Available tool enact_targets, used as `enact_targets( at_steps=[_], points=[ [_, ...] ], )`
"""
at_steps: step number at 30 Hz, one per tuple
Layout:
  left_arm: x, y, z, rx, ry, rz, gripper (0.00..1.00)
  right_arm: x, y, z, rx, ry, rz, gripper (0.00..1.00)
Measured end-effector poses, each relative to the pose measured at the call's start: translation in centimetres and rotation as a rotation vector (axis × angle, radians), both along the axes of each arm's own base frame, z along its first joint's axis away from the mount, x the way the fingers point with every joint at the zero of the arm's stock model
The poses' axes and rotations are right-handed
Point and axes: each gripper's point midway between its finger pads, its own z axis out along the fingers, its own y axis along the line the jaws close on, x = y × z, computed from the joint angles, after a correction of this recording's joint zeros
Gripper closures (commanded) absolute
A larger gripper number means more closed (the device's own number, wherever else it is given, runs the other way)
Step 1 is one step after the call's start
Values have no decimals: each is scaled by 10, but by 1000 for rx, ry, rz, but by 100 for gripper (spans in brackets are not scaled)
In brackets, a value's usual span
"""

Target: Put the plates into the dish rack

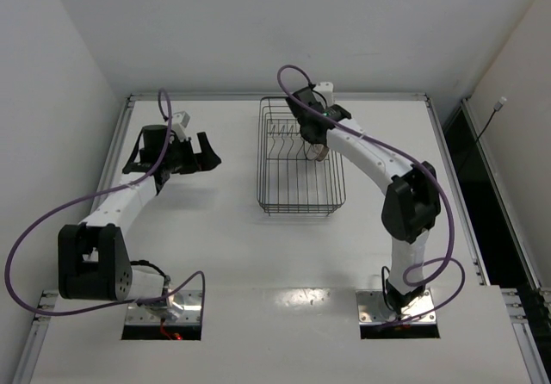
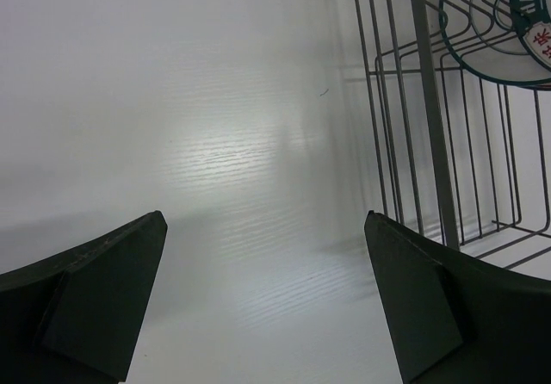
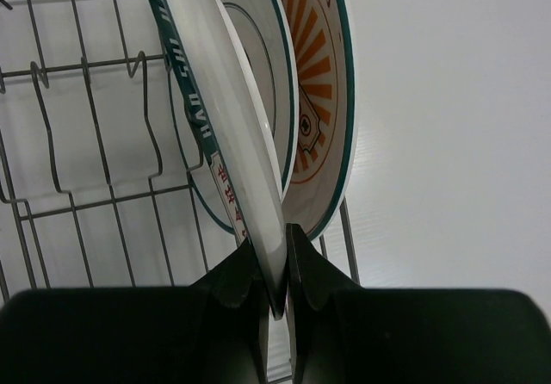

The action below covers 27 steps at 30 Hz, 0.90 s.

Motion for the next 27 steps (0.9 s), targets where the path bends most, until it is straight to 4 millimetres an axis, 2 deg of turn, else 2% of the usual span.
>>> enact_targets(
  at_steps=[9, 18, 23, 27],
  points=[
    [-1, 3, -4, 16, 15, 10, 0, -1, 4, 5, -20, -19, 0, 100],
    [-2, 4, -5, 23, 19, 10, 0, 11, 9, 38, 13, -93, -12, 100],
    [-1, 4, -6, 24, 19, 12, 0, 9, 9, 31, 13, -79, -13, 100],
    [-1, 5, -5, 25, 18, 13, 0, 10, 11, 15, 6, -52, -14, 100]
  ],
)
